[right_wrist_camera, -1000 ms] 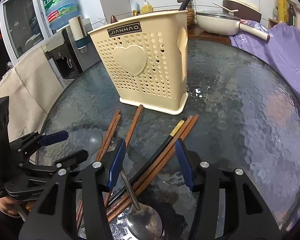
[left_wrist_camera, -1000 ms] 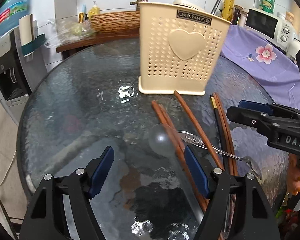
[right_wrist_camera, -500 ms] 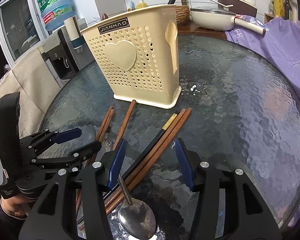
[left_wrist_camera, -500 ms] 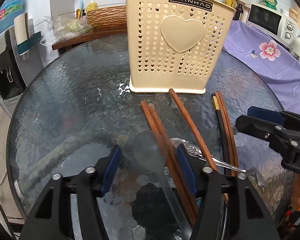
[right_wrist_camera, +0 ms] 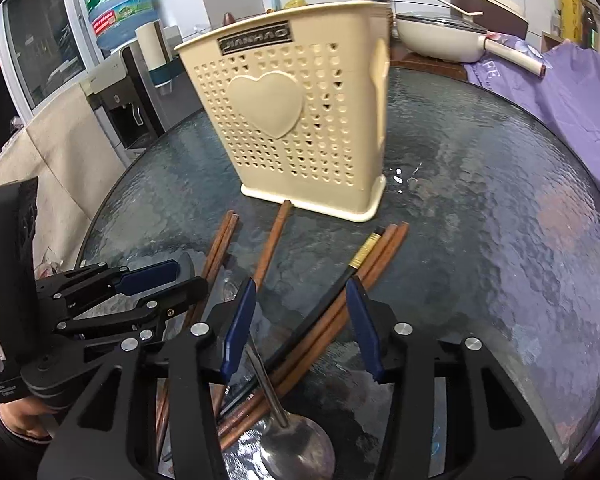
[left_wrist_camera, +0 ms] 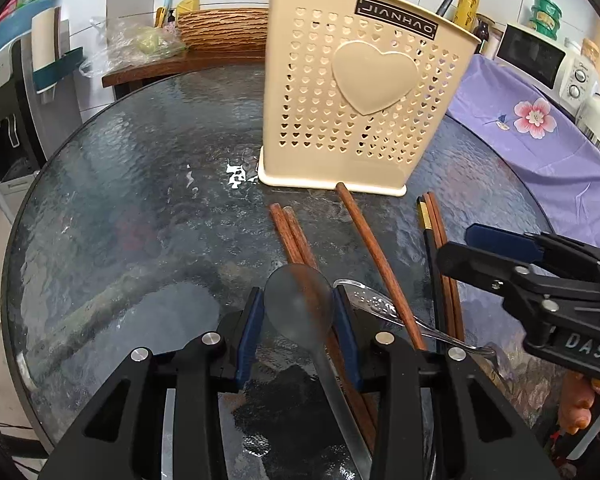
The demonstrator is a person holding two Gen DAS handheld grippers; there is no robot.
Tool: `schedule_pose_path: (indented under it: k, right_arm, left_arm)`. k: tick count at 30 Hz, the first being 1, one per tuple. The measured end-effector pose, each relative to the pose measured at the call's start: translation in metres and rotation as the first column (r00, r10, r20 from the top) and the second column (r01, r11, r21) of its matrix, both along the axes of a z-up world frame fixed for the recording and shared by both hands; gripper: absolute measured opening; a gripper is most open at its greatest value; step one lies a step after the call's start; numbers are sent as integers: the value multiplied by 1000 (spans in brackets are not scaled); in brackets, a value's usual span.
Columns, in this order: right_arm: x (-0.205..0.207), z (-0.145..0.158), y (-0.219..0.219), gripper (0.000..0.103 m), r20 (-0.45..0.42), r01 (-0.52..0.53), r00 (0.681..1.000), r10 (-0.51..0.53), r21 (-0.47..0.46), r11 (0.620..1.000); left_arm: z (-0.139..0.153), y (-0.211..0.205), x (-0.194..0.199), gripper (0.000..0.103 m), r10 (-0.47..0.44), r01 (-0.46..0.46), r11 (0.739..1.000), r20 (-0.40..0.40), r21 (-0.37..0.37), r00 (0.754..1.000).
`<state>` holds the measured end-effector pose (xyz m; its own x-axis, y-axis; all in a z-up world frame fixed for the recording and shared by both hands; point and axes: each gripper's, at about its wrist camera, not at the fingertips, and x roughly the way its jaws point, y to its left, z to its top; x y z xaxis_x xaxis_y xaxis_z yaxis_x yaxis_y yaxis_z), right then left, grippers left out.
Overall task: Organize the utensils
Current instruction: 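Move right tool to a wooden chopstick while left tool reaches the clear spoon, then close right tool on the wooden chopstick while left tool grasps the clear spoon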
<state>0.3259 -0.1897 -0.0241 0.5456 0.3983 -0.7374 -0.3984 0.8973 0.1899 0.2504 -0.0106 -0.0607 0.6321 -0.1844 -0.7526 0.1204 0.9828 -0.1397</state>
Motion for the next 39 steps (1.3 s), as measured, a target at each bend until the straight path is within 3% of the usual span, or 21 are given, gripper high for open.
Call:
schedule_pose_path:
  k: [5,15,20,25,31,39]
  right_arm:
    - [13,-4,16,46,-28,-4,1000,4,-19,1000]
    - [42,-17,48,28,-91,13,996,-21,-84,996]
    - [48,-22,63,24,-99,23,994,-38,-146,989]
    - [49,-23,72,13,-74,36,996,-50,-183,982]
    - [49,-21,60,8,-104,35,994,-46,-106,994]
    - [36,6,41,8,-54,24,998,-24,0,1000]
  left_arm:
    - [2,6,-2,34,11,-11,1000,4,-16,1000]
    - [5,19,-6,34,36,-37,999,17,5,999]
    - [5,21,-4,34,41,-41,999,17,4,999]
    - [5,22,-5,34,44,-44,999,25,8,999]
    - [11,23,-9,34,48,-48,999,42,-2,998]
    - [25,25,-15,34,46,-45,999,76,-21,996]
